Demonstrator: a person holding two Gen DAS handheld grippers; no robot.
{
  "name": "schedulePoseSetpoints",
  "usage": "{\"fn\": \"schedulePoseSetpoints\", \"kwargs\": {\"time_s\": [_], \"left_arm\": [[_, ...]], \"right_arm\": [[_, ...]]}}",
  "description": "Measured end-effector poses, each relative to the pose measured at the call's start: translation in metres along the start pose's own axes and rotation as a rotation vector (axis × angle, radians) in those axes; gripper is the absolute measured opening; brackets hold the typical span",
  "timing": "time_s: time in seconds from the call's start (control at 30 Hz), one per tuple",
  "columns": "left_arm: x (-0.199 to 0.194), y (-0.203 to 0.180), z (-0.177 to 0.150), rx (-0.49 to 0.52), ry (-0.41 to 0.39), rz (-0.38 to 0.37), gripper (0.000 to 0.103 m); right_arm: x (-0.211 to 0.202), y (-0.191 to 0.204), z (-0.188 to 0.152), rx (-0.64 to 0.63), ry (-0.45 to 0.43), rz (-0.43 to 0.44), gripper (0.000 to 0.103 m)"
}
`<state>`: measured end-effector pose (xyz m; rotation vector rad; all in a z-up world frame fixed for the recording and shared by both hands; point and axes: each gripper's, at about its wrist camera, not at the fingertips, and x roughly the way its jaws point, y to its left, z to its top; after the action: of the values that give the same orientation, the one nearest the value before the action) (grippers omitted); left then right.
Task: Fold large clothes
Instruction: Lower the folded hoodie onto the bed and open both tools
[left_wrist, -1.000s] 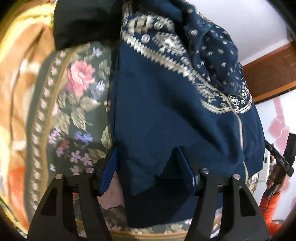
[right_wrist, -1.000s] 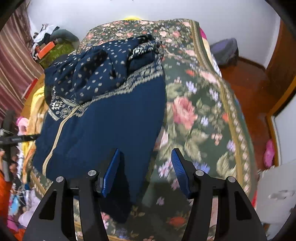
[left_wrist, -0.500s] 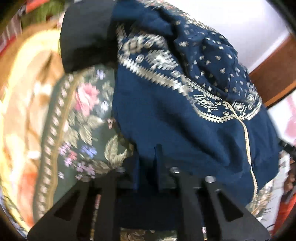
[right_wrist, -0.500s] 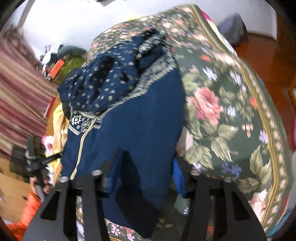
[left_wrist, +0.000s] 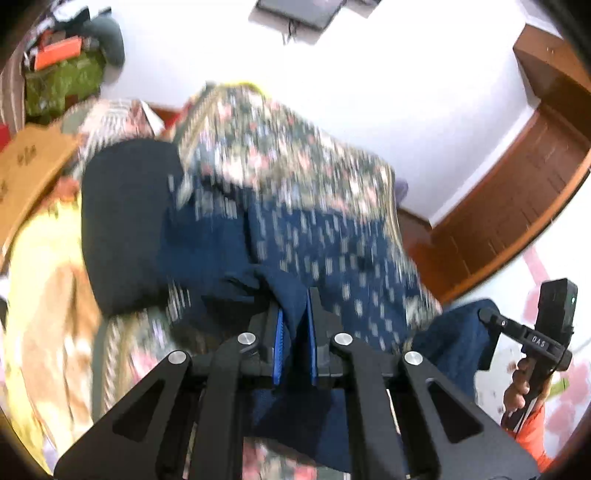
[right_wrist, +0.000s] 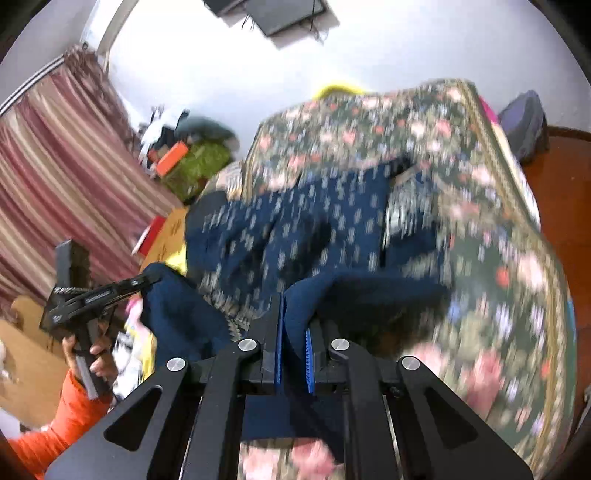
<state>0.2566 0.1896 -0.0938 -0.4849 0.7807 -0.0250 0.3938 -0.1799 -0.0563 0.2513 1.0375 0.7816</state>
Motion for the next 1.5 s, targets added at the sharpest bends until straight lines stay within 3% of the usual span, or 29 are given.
{"fn": "schedulePoseSetpoints", "kwargs": {"time_s": [0.13, 0.23, 0.33, 0.47, 0.57, 0.67, 0.77, 0.8, 0.83, 0.93, 1.17, 1.33, 1.5], "left_arm": [[0.002, 0.007, 0.057, 0.007, -0.141, 0.092, 0.001], [0.02, 0.027, 0.084, -0.023, -0.173, 0.119, 0.001], [0.062, 0.055, 0.093, -0.061, -0.08, 0.19, 0.001], [0.102, 0.074, 0.074, -0.046, 0.035, 0.261, 0.001], [0.113, 0.077, 0.052, -0.008, 0.085, 0.273, 0.001], [0.109, 0.07, 0.044, 0.043, 0.101, 0.304, 0.003], [0.094, 0.057, 0.041, 0.095, 0.075, 0.346, 0.019], [0.084, 0.051, 0.039, 0.107, 0.055, 0.352, 0.033], [0.078, 0.046, 0.039, 0.112, 0.041, 0.35, 0.046], [0.052, 0.037, 0.031, 0.123, 0.004, 0.331, 0.054], [0.039, 0.031, -0.004, 0.097, 0.094, 0.201, 0.054], [0.057, 0.028, -0.04, 0.1, 0.177, 0.156, 0.054], [0.083, 0.015, -0.072, 0.138, 0.259, 0.122, 0.054]], "right_arm": [[0.016, -0.032, 0.05, 0.087, -0.056, -0.057, 0.008], [0.047, -0.057, 0.069, 0.147, -0.045, -0.135, 0.008], [0.087, -0.087, 0.071, 0.216, 0.017, -0.186, 0.008], [0.128, -0.113, 0.058, 0.249, 0.113, -0.209, 0.008], [0.127, -0.116, 0.055, 0.233, 0.093, -0.201, 0.008], [0.12, -0.109, 0.059, 0.195, 0.126, -0.217, 0.01], [0.109, -0.098, 0.062, 0.164, 0.172, -0.239, 0.016], [0.107, -0.095, 0.062, 0.16, 0.172, -0.241, 0.024], [0.1, -0.091, 0.061, 0.155, 0.164, -0.242, 0.034], [0.081, -0.081, 0.056, 0.146, 0.122, -0.234, 0.053], [0.049, -0.061, 0.032, 0.089, 0.129, -0.228, 0.053], [0.05, -0.046, 0.004, 0.058, 0.175, -0.194, 0.053], [0.067, -0.027, -0.02, -0.035, 0.23, -0.227, 0.053]]}}
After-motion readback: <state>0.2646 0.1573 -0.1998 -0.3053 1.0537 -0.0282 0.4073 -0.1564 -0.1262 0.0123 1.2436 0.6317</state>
